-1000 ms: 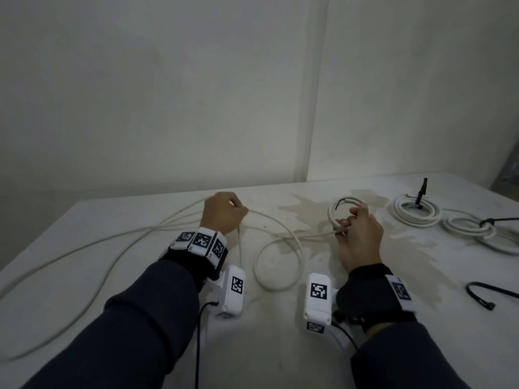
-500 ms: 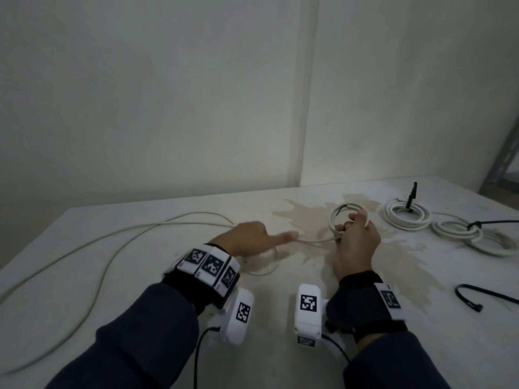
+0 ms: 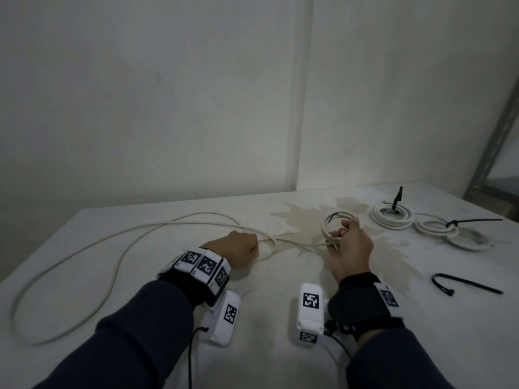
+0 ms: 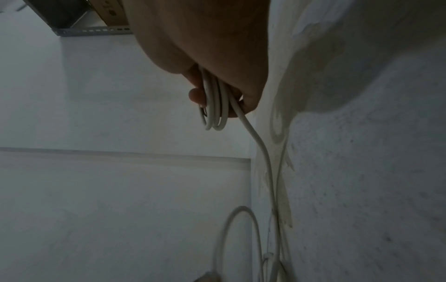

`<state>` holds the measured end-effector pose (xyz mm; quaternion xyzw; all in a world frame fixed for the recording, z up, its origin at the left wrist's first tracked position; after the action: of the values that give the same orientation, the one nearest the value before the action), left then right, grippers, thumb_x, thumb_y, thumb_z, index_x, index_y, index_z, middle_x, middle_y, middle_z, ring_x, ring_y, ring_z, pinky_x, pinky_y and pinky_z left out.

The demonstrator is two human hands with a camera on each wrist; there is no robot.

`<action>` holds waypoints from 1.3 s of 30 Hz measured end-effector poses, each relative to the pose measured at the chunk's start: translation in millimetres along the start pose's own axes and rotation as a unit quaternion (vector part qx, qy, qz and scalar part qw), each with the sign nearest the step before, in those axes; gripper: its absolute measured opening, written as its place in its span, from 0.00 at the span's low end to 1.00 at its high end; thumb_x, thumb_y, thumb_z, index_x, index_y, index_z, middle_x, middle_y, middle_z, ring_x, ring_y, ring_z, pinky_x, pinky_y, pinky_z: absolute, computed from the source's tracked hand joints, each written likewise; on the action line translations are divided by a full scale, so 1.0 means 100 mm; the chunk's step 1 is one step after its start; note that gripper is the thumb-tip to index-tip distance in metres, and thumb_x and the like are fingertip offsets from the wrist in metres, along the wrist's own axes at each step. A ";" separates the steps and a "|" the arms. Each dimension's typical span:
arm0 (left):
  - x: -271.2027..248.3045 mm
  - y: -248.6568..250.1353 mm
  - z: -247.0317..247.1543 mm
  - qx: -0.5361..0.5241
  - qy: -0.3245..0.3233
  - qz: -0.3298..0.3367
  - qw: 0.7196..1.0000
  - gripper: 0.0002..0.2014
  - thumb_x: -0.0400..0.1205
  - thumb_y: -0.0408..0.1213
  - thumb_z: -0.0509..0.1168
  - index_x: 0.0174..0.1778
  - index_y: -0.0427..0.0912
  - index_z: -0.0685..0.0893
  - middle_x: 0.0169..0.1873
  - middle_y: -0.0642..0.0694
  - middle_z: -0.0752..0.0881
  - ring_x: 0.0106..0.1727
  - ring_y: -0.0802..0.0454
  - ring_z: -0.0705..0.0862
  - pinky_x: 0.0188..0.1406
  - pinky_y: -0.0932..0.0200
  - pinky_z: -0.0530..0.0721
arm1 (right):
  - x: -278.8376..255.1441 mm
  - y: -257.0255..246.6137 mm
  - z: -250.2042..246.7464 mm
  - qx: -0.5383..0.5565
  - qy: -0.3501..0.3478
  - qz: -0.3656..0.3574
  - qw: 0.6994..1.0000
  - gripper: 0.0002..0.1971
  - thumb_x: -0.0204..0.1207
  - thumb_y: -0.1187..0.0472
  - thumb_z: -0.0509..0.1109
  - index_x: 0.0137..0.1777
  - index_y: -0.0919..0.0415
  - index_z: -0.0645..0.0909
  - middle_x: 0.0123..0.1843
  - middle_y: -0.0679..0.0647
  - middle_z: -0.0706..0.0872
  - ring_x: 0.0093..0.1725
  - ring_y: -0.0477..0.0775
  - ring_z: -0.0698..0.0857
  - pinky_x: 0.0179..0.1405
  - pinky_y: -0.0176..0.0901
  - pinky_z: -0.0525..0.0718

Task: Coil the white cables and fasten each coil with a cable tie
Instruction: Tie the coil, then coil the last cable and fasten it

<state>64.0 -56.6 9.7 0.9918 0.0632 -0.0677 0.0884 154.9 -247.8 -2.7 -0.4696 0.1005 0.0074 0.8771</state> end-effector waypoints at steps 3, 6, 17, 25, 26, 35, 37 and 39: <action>-0.03 -0.17 -0.22 -0.414 0.180 -0.046 0.891 0.06 0.86 0.29 0.55 0.46 0.41 0.75 0.40 0.44 0.79 0.34 0.53 0.75 0.30 0.64 0.72 | -0.07 -0.01 0.01 -0.005 -0.021 0.017 1.000 0.14 0.84 0.55 0.62 0.36 0.59 0.77 0.25 0.50 0.70 0.27 0.48 0.72 0.31 0.40 0.72; -0.16 -0.56 -0.21 -0.736 0.329 -0.122 0.579 0.13 0.84 0.21 0.50 0.55 0.44 0.69 0.32 0.43 0.74 0.29 0.55 0.69 0.19 0.67 0.66 | -0.10 -0.01 0.01 -0.005 -0.035 0.029 0.999 0.16 0.83 0.56 0.64 0.34 0.59 0.77 0.24 0.49 0.70 0.24 0.45 0.71 0.28 0.38 0.71; -0.49 -0.66 0.07 -0.457 0.182 -0.110 0.864 0.19 0.80 0.30 0.68 0.68 0.39 0.81 0.77 0.47 0.68 0.78 0.50 0.67 0.67 0.63 0.66 | -0.51 0.31 0.40 0.163 -0.233 0.184 0.941 0.16 0.83 0.60 0.63 0.36 0.67 0.81 0.16 0.48 0.73 0.19 0.43 0.79 0.39 0.38 0.85; -0.88 -0.62 0.19 -0.331 0.025 -0.258 0.907 0.26 0.82 0.54 0.64 0.56 0.30 0.78 0.43 0.37 0.86 0.31 0.49 0.86 0.32 0.60 0.85 | -0.97 0.34 0.67 0.250 -0.312 0.225 0.889 0.17 0.80 0.62 0.65 0.34 0.68 0.90 0.31 0.54 0.90 0.33 0.46 0.90 0.43 0.36 0.89; -0.91 -0.59 0.23 -0.358 0.000 -0.268 0.894 0.27 0.81 0.55 0.65 0.54 0.29 0.78 0.38 0.38 0.86 0.26 0.50 0.87 0.29 0.61 0.87 | -1.01 0.36 0.69 0.263 -0.311 0.234 0.883 0.17 0.80 0.62 0.65 0.34 0.68 0.90 0.31 0.54 0.90 0.33 0.46 0.90 0.45 0.37 0.88; -1.02 -0.28 0.35 -0.590 0.056 -0.227 0.773 0.11 0.80 0.27 0.68 0.53 0.23 0.78 0.32 0.33 0.84 0.21 0.51 0.86 0.19 0.64 0.84 | -1.28 0.46 0.75 0.297 -0.276 0.256 0.878 0.14 0.82 0.57 0.66 0.43 0.68 0.84 0.19 0.48 0.79 0.20 0.43 0.82 0.33 0.34 0.87; -1.03 -0.32 0.33 -0.715 0.138 -0.172 0.664 0.03 0.80 0.21 0.64 0.46 0.23 0.80 0.32 0.34 0.87 0.27 0.50 0.89 0.28 0.60 0.88 | -1.27 0.51 0.71 0.262 -0.283 0.247 0.889 0.15 0.83 0.56 0.64 0.42 0.67 0.83 0.17 0.47 0.76 0.17 0.42 0.79 0.28 0.32 0.85; -1.09 -0.43 0.24 -0.763 0.243 -0.116 0.588 0.03 0.84 0.23 0.60 0.48 0.30 0.79 0.32 0.41 0.89 0.28 0.53 0.89 0.30 0.63 0.88 | -1.23 0.58 0.67 0.196 -0.287 0.232 0.909 0.15 0.84 0.55 0.62 0.43 0.66 0.81 0.17 0.46 0.71 0.15 0.41 0.72 0.23 0.31 0.80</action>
<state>-51.9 -31.5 -5.4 0.5251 0.2254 0.2389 0.7851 39.2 -150.5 8.1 -0.2294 -0.0499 0.3247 0.9162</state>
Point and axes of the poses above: each hand's wrist, its own x-axis towards the middle knuckle, its own z-axis out of the palm, y = z × x, the point moved 4 cm from there along x, towards the middle knuckle
